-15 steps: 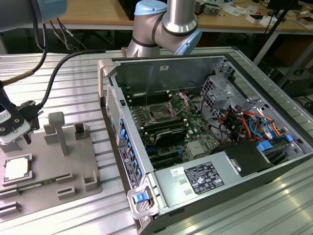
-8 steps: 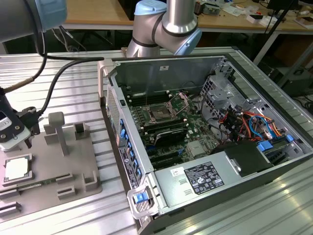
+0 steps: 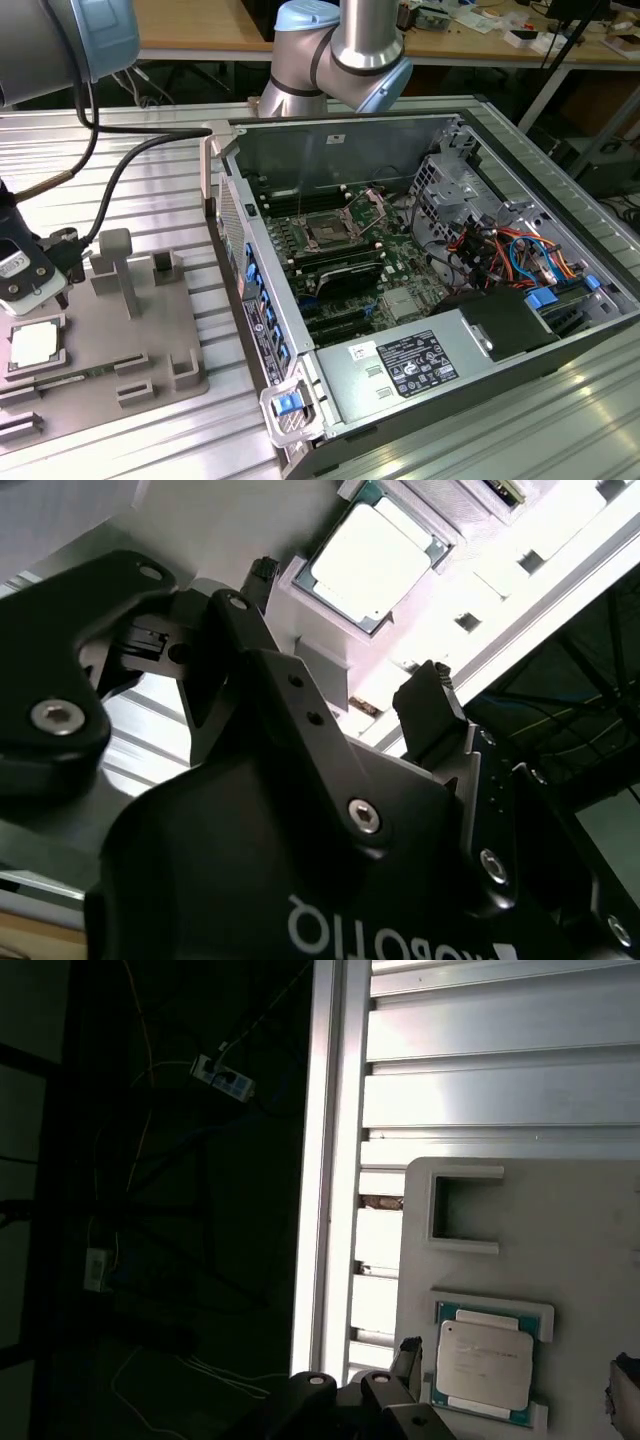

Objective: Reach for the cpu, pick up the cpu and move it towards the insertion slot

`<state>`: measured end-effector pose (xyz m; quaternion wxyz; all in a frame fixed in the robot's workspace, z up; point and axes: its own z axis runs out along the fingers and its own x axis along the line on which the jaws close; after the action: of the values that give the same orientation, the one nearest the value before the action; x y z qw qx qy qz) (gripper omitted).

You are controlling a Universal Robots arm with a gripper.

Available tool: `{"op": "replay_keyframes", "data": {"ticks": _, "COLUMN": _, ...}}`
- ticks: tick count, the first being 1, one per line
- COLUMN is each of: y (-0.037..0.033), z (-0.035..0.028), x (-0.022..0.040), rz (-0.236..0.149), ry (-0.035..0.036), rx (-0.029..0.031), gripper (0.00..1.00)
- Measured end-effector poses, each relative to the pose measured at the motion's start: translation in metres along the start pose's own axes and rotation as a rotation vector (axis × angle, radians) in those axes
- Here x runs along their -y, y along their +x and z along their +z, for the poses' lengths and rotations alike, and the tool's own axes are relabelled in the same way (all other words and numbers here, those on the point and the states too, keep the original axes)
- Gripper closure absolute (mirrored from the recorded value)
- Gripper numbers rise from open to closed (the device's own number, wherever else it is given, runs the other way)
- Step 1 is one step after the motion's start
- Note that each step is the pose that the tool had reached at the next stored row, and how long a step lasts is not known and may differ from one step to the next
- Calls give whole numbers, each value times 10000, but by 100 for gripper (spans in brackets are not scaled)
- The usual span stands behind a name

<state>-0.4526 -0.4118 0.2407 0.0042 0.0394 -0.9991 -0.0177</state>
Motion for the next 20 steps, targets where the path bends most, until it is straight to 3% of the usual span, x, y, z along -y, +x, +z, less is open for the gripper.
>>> {"op": "replay_keyframes", "data": {"ticks": 13, "y": 0, "z": 38, "x": 1, "rz": 0, "ry": 1, "rx": 1, "gripper": 25}}
{"op": "replay_keyframes", "data": {"ticks": 17, "y": -1, "z": 80, "x": 3, "rz": 0, "ry": 1, "rx": 1, "gripper": 25}}
{"op": "replay_keyframes", "data": {"ticks": 20, "y": -1, "z": 156, "x": 6, "rz": 1, "ry": 1, "rx": 0, "gripper": 25}}
